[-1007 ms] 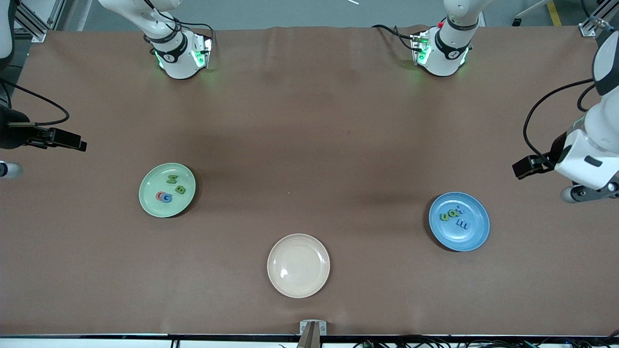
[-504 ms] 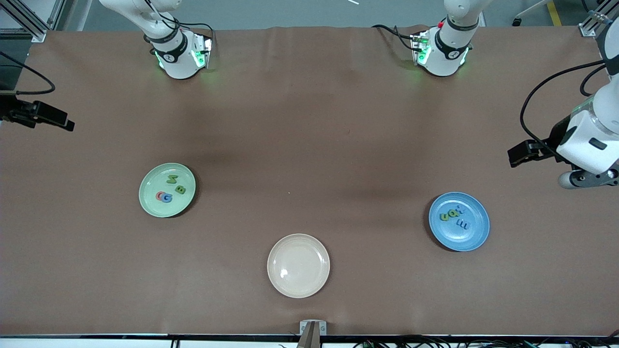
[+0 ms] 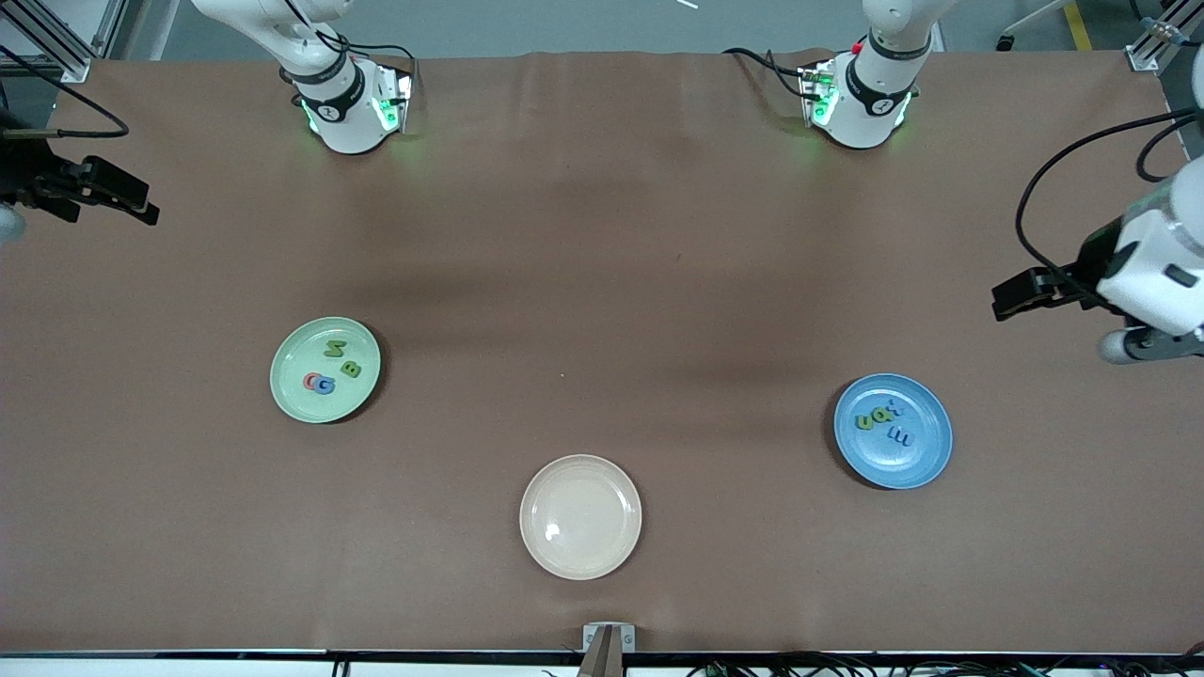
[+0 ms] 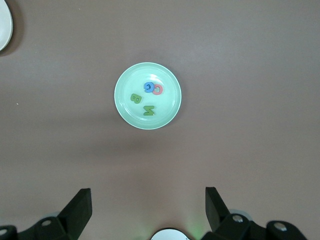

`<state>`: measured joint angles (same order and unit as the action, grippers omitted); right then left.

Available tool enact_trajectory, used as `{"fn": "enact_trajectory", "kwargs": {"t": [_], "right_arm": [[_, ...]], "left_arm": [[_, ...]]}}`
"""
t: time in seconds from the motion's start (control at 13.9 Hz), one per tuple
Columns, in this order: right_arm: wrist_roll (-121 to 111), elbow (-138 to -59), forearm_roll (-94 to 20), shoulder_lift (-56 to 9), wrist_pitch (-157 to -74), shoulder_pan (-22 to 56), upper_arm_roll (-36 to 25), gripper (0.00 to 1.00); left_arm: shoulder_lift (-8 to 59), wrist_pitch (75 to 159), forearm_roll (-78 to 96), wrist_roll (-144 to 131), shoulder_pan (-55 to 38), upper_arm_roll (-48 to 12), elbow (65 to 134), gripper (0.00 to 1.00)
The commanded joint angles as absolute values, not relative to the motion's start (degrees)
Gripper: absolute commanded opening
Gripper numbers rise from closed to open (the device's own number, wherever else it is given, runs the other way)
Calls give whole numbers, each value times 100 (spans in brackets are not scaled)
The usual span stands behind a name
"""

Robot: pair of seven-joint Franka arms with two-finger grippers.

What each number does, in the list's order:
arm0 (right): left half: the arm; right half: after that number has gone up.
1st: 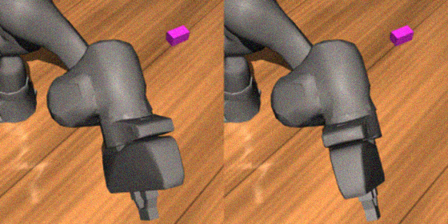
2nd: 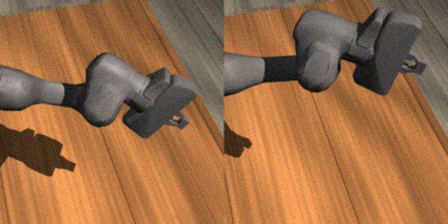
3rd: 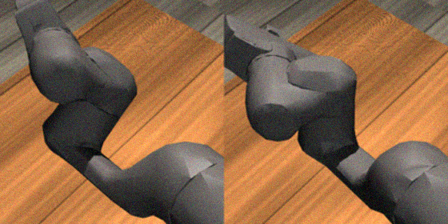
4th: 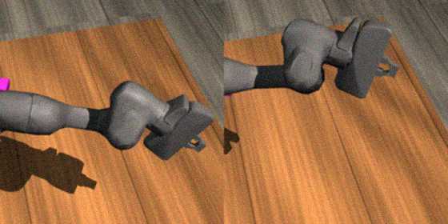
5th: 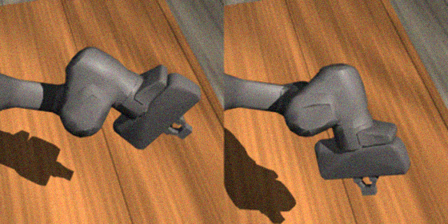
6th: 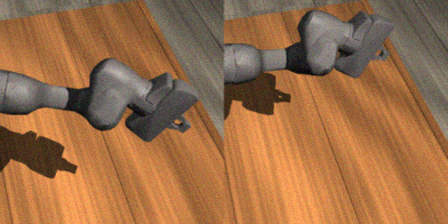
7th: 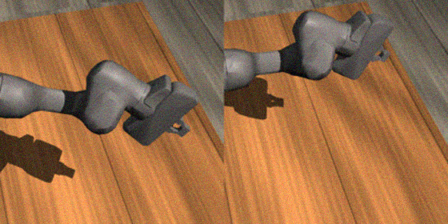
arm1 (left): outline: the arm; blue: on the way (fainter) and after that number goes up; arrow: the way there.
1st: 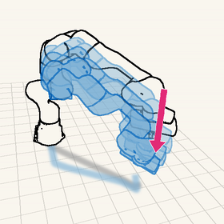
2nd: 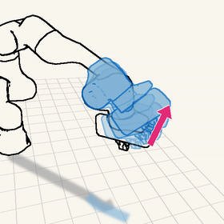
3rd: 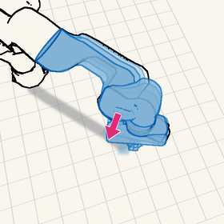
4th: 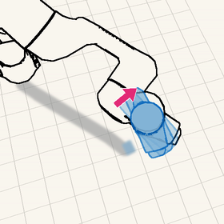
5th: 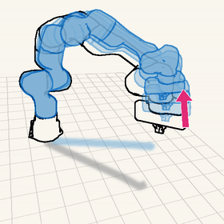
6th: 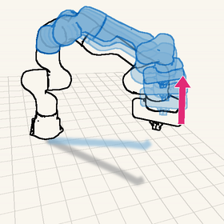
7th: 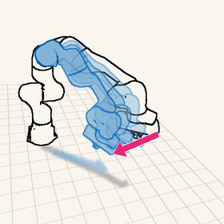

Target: Sort upper and lower case letters into plates

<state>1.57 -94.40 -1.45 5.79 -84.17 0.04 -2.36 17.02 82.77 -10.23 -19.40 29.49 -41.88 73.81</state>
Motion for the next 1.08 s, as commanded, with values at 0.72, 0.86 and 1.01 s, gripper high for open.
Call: {"fn": "enact_trajectory", "kwargs": {"t": [0.72, 0.86, 1.01], "right_arm": [[132, -9791, -18, 1055, -8595, -44, -211, 100], [80, -9590, -18, 889, -8631, -105, -211, 100], [-52, -9143, -9, 538, -8596, -105, -211, 100]], "left_arm": [[-728, 8902, -158, -852, 115, -580, 9754, 100], [-756, 8921, -158, -896, 1, -580, 9791, 100], [-773, 8921, -158, -949, -35, -580, 9817, 100]]}}
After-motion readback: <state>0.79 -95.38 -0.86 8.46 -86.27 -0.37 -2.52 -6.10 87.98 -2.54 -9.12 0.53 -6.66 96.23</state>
